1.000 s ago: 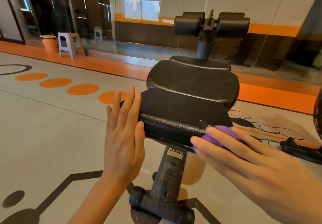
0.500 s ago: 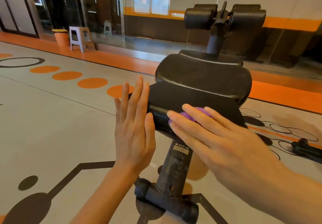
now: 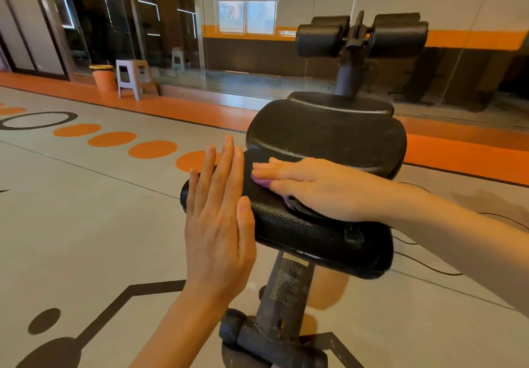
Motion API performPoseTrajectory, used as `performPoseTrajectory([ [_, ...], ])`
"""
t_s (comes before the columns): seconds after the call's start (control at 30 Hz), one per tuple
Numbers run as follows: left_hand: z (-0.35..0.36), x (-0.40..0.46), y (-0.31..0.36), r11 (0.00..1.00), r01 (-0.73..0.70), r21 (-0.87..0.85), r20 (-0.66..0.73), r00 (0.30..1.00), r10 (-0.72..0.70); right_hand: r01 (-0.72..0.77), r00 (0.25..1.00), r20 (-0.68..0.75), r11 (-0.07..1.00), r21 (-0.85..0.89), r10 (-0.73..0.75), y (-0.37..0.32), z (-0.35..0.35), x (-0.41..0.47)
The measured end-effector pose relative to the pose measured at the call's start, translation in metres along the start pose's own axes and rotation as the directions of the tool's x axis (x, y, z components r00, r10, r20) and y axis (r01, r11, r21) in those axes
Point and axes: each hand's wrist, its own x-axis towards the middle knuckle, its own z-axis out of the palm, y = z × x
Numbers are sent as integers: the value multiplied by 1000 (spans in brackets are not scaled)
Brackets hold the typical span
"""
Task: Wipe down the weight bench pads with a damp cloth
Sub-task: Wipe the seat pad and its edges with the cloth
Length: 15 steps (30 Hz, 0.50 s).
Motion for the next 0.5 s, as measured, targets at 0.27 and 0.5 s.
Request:
performPoseTrajectory([
  [0.27, 1, 1, 7, 999, 40, 6, 3, 999, -40, -187, 982, 43, 977, 106, 183, 1, -5, -8],
  [0.5, -6, 1, 4, 999, 24, 34, 85, 996, -27, -180, 984, 14, 980, 83, 179, -12, 0, -30],
])
